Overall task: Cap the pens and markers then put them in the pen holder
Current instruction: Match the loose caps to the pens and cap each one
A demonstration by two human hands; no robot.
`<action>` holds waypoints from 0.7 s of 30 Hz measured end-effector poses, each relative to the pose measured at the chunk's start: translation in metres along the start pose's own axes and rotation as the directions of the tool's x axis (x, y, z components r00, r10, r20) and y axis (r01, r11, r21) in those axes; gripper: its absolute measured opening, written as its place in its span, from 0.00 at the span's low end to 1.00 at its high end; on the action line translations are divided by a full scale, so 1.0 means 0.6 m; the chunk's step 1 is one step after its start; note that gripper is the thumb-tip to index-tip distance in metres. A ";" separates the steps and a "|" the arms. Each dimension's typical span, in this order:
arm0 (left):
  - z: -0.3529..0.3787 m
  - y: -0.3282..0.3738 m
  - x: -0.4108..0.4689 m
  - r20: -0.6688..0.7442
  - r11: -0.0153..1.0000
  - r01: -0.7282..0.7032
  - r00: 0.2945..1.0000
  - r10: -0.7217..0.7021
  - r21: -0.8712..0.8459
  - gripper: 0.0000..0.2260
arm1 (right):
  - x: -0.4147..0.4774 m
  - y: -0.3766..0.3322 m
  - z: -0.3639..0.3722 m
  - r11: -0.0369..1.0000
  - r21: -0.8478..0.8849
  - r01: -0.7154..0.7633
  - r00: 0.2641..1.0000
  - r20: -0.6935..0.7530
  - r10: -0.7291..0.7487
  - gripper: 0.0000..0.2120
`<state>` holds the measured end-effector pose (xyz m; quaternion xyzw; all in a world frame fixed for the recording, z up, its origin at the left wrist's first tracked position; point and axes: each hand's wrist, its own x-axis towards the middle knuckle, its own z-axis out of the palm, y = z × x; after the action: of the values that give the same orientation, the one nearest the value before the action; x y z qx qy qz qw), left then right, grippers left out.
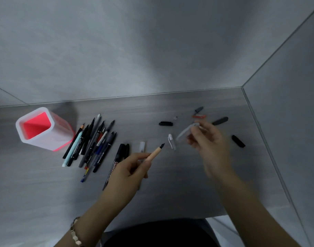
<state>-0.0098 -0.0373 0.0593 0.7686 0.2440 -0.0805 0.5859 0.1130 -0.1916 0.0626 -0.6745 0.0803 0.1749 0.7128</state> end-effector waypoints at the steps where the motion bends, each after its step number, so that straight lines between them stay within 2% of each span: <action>1: -0.001 0.001 -0.006 -0.001 1.000 -0.015 1.000 0.015 -0.020 0.08 | -0.015 0.001 0.009 0.996 0.084 -0.028 1.000 -0.004 0.028 0.05; 4: -0.001 0.001 -0.021 -0.004 0.997 -0.065 0.998 0.065 -0.051 0.07 | -0.040 0.006 0.021 0.981 0.185 -0.064 0.998 -0.010 0.067 0.07; 10: -0.006 -0.001 -0.037 -0.014 0.994 -0.096 0.995 0.095 -0.051 0.09 | -0.063 0.003 0.034 0.990 0.124 -0.062 0.998 0.005 0.062 0.06; 14: -0.008 0.005 -0.042 -0.028 0.994 -0.109 0.994 0.108 -0.033 0.09 | -0.082 0.000 0.046 0.988 0.115 -0.105 0.988 0.124 0.090 0.06; 18: -0.016 0.007 -0.046 -0.092 0.993 -0.111 0.989 0.114 0.033 0.04 | -0.100 0.003 0.055 0.987 0.111 -0.117 0.981 0.166 0.098 0.06; 21: -0.021 0.012 -0.052 -0.098 0.994 -0.108 0.989 0.110 0.029 0.04 | -0.105 0.006 0.055 0.990 0.104 -0.093 0.983 0.165 0.075 0.07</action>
<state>-0.0357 -0.0355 0.0819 0.7907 0.2297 -0.0127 0.5674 0.0491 -0.1678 0.0840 -0.6134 0.0604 0.2538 0.7454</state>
